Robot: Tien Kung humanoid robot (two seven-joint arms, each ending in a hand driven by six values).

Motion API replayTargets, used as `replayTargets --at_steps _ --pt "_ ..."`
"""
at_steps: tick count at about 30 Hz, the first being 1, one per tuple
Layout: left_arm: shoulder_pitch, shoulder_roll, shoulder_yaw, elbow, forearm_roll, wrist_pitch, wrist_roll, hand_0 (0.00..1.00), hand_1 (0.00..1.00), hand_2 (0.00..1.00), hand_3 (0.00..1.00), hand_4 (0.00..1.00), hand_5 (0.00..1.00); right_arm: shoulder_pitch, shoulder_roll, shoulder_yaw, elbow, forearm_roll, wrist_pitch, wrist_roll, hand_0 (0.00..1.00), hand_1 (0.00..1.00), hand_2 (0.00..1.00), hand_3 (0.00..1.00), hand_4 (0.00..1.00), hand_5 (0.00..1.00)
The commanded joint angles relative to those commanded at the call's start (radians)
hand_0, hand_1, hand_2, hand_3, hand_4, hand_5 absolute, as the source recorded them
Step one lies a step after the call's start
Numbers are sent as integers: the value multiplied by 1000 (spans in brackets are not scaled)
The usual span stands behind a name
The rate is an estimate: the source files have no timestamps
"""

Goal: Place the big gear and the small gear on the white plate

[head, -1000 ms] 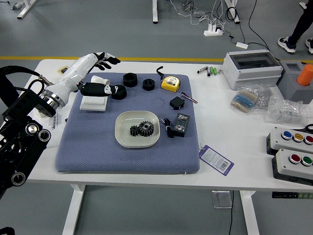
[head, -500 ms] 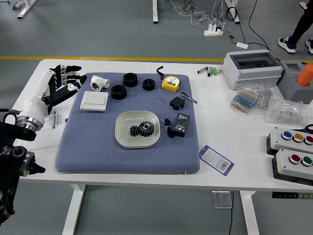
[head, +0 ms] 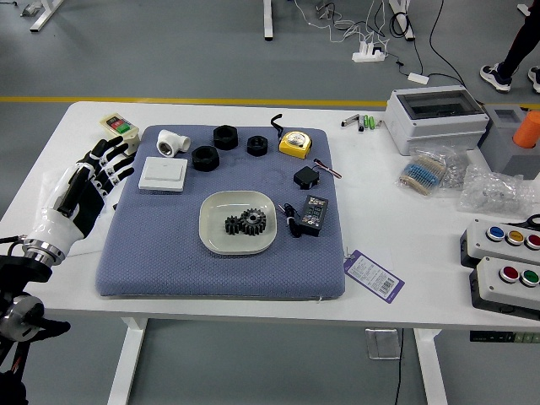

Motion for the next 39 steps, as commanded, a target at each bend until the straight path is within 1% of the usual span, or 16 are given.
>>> replayTargets --at_steps 1,2,6,8,12,13,17,19,22,27,33,39 --pt "7 7 0 -1 -3 -15 6 836 836 895 833 894 819 -7 4 -5 -1 -2 0 -1 704 723 779 604 812 659" --pt "8 11 0 -1 -4 -21 7 836 836 895 833 894 819 -10 5 -8 -1 -3 1 -1 704 723 779 604 812 659" --pt "11 27 6 -3 -12 -27 4 836 836 892 832 903 826 -19 14 -22 1 -21 5 -6 707 724 781 603 812 659" --pt "13 28 5 -7 -9 -28 1 836 836 892 832 903 826 -23 19 -34 -1 -17 8 -6 707 724 781 603 812 659" --pt "29 22 -11 -23 5 -22 -11 848 849 903 840 907 843 -27 25 -56 -1 -11 10 -7 709 732 786 602 812 659" --pt "40 19 -21 -29 8 -20 -13 848 849 903 840 907 843 -26 24 -56 0 -16 10 -6 709 732 786 602 812 659" --pt "63 9 -47 -43 27 -29 -2 849 847 906 842 913 855 -25 22 -45 3 -22 9 -2 709 732 786 601 812 659" --pt "80 -7 -74 -60 48 -42 15 849 847 906 842 913 855 -25 21 -37 4 -28 8 -1 709 732 786 601 812 659" --pt "89 -21 -96 -70 64 -52 28 846 851 912 844 915 868 -23 19 -32 5 -31 7 0 709 730 786 600 811 659" --pt "85 -26 -118 -73 93 -68 36 846 851 912 844 915 868 -19 16 -20 7 -41 7 0 709 730 786 600 811 659" --pt "79 -32 -138 -73 107 -73 37 851 854 916 845 917 876 -17 15 -15 8 -45 9 0 709 731 785 599 811 658" --pt "80 -35 -140 -64 78 -63 34 853 856 922 845 919 880 -15 16 -20 9 -37 9 3 709 729 784 599 811 657"
